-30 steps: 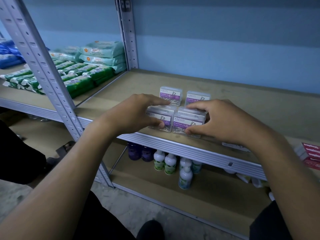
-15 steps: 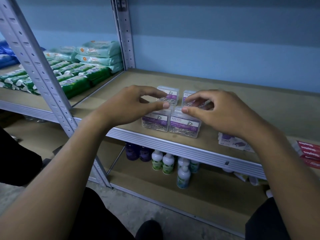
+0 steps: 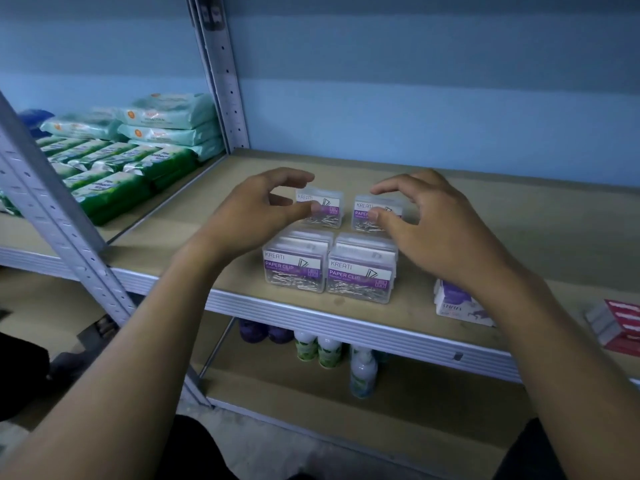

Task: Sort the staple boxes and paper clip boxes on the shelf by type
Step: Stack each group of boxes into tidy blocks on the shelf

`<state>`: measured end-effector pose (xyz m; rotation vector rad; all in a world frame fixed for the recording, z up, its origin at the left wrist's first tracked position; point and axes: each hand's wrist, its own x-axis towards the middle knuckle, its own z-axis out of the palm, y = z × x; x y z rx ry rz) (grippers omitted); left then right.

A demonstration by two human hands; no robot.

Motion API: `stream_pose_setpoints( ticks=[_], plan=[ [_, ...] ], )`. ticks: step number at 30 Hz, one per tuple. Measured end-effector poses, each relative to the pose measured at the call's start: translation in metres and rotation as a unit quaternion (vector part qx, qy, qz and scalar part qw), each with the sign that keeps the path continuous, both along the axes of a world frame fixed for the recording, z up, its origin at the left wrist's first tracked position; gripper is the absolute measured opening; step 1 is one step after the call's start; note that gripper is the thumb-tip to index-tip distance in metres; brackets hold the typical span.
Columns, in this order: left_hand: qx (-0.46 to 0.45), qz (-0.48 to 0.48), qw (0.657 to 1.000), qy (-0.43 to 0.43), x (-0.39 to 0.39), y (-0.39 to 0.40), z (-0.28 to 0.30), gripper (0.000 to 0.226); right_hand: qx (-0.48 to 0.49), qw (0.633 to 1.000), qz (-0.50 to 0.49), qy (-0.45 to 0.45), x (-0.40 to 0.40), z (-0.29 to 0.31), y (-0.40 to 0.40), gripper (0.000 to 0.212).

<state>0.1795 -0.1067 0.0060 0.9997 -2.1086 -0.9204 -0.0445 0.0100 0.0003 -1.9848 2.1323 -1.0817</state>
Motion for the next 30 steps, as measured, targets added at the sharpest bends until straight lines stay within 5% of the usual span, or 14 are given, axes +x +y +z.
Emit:
stream_pose_setpoints(
  ticks=[13,30],
  plan=[
    [0.046,-0.051,0.997,0.020,-0.007,-0.022,-0.003,0.022,0.030,0.999,-0.034,0.000,-0.007,-0.009,-0.016,0.028],
    [0.027,-0.050,0.998,0.041,-0.013,-0.029,-0.001,0.022,0.013,0.998,-0.035,-0.054,-0.007,-0.002,-0.014,0.026]
  ],
)
